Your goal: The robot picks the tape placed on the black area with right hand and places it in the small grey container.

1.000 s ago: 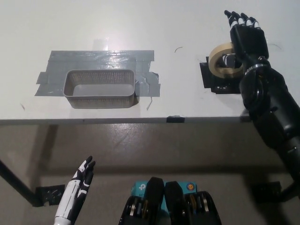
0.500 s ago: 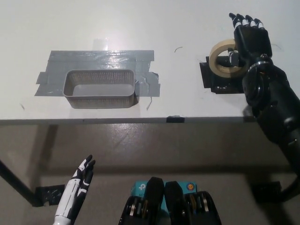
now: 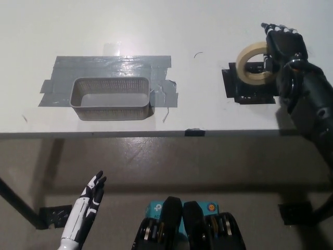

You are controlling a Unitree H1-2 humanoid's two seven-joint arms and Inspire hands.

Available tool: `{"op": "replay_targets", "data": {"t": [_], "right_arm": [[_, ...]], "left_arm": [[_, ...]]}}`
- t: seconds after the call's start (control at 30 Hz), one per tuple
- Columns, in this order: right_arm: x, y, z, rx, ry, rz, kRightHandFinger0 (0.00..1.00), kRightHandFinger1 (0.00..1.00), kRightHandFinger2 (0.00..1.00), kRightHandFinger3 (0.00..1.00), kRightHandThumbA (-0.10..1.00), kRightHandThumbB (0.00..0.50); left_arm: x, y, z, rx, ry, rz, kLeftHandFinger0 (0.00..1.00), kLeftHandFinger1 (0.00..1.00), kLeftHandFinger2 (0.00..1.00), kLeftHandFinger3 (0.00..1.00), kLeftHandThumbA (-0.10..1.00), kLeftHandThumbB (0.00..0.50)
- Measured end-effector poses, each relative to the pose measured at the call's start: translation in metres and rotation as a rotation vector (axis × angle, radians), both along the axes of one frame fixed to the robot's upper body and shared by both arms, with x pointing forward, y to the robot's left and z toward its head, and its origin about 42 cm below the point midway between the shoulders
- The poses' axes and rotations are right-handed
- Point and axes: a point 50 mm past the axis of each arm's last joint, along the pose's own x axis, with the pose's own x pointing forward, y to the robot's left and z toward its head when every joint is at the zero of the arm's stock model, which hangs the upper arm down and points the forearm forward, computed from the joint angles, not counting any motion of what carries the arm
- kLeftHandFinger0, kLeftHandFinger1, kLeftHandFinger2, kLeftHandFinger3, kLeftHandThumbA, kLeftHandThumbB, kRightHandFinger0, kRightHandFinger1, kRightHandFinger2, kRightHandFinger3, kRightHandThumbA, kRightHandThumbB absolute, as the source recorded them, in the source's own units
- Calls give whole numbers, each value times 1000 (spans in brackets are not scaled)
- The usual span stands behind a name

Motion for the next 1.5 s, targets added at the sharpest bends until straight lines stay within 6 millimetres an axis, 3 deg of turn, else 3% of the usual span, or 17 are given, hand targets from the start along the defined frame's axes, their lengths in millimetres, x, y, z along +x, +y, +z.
{"op": "replay_targets", "data": {"t": [0.1,0.2,0.23,0.3,0.33,0.43,0.47,0.6,0.73,0.83,0.87,0.9,1.17,1.37,1.43,1.47,1.5], "right_arm": [[1,-2,0,-5,-30,15,19,280,544,388,-100,276],[0,-2,-4,0,-62,30,0,156,473,334,-100,215],[0,-2,-4,4,-72,37,0,168,532,319,-100,205],[-1,-1,-3,19,-105,50,0,274,806,266,-100,169],[-1,-1,-2,29,-124,57,0,400,948,372,-100,169],[-2,2,0,65,-177,83,0,447,949,812,-100,164],[-2,4,2,81,-197,92,0,453,937,885,-100,166],[-2,18,14,135,-284,146,0,425,878,1000,-100,168],[-4,42,31,172,-367,226,0,453,911,1000,-100,147],[-6,70,47,194,-427,300,0,382,832,841,-100,155],[-7,81,53,199,-443,326,0,400,833,669,-100,160],[-8,88,56,200,-450,341,14,425,842,605,-100,171],[-20,173,69,210,-440,468,0,476,940,699,-100,156],[-33,224,57,193,-368,524,0,371,823,557,-100,183],[-38,235,49,190,-338,533,0,331,789,637,-100,202],[-40,240,44,191,-322,534,0,282,725,570,-100,205],[-43,245,41,192,-308,537,0,262,695,351,-100,228]], "left_arm": [[1,0,3,0,-9,-2,1000,1000,1000,1000,1000,131],[4,-1,5,0,-19,-4,1000,1000,1000,1000,1000,141],[4,-1,6,1,-22,-4,1000,1000,1000,1000,1000,141],[4,-1,7,2,-25,-5,1000,1000,1000,1000,1000,138],[4,-1,8,2,-27,-6,1000,1000,1000,1000,1000,133],[4,0,10,3,-32,-6,1000,1000,1000,1000,1000,133],[4,0,10,3,-32,-6,1000,1000,1000,1000,1000,137],[1,0,8,4,-26,-6,1000,1000,1000,1000,1000,139],[1,1,8,5,-25,-5,1000,1000,1000,1000,1000,140],[1,1,8,4,-23,-5,1000,1000,1000,1000,1000,135],[0,1,7,3,-22,-4,1000,1000,1000,1000,1000,140],[0,1,7,2,-22,-4,1000,1000,1000,1000,1000,138],[-2,1,6,-5,-17,-2,1000,1000,1000,1000,1000,136],[-5,-2,4,-7,-9,-8,1000,1000,1000,1000,1000,142],[-8,-4,2,-8,-2,-12,1000,1000,1000,1000,1000,148],[-8,-4,2,-9,0,-14,1000,1000,1000,1000,1000,139],[-9,-5,2,-9,1,-15,1000,1000,1000,1000,1000,151]]}}
